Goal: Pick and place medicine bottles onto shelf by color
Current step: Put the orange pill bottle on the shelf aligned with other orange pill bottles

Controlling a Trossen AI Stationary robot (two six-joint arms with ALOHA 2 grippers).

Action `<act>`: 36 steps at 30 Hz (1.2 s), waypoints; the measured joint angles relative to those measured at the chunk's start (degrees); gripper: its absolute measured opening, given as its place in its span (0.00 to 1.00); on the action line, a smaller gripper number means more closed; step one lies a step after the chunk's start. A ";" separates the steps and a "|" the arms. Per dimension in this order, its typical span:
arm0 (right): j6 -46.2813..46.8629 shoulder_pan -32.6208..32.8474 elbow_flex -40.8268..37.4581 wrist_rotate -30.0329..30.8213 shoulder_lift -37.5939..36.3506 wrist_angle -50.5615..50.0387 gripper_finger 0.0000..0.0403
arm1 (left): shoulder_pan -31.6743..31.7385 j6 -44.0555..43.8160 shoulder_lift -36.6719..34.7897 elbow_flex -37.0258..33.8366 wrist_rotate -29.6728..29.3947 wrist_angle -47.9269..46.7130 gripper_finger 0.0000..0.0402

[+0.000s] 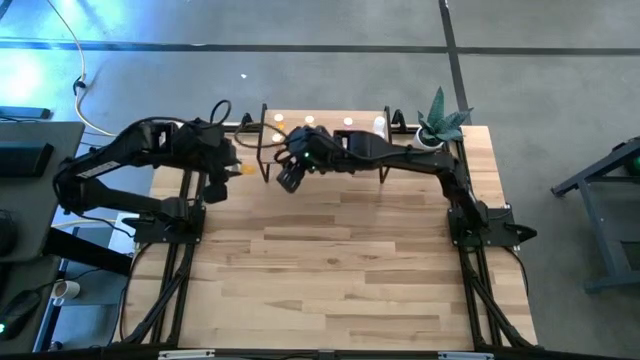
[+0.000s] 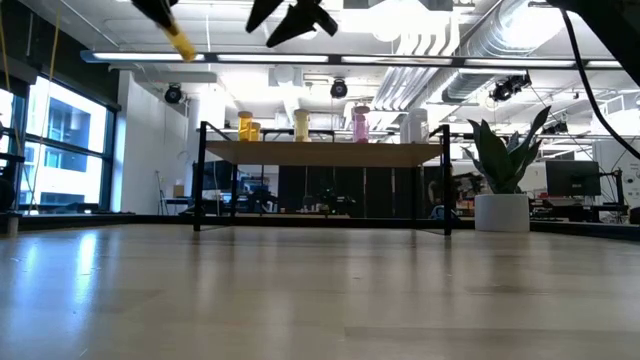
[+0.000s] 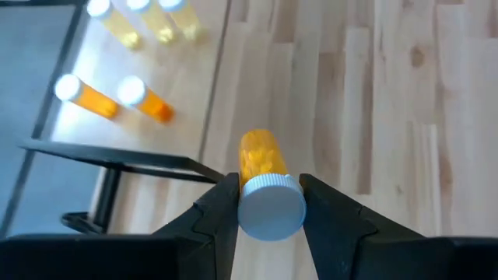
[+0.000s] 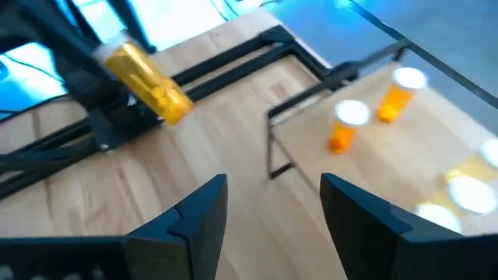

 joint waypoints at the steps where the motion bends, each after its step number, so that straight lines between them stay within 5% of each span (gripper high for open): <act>1: 0.00 -0.42 0.00 0.12 -0.23 -0.45 0.49 | -0.02 0.52 0.77 0.80 -0.38 -0.02 0.29; 25: -10.59 -13.14 -0.04 0.28 -4.63 -12.25 0.49 | 10.93 3.39 28.22 21.03 -0.49 -8.17 0.29; 36: -16.46 -17.52 -0.04 0.21 -4.63 -15.06 0.49 | 13.49 1.49 34.86 22.86 3.52 -9.45 0.29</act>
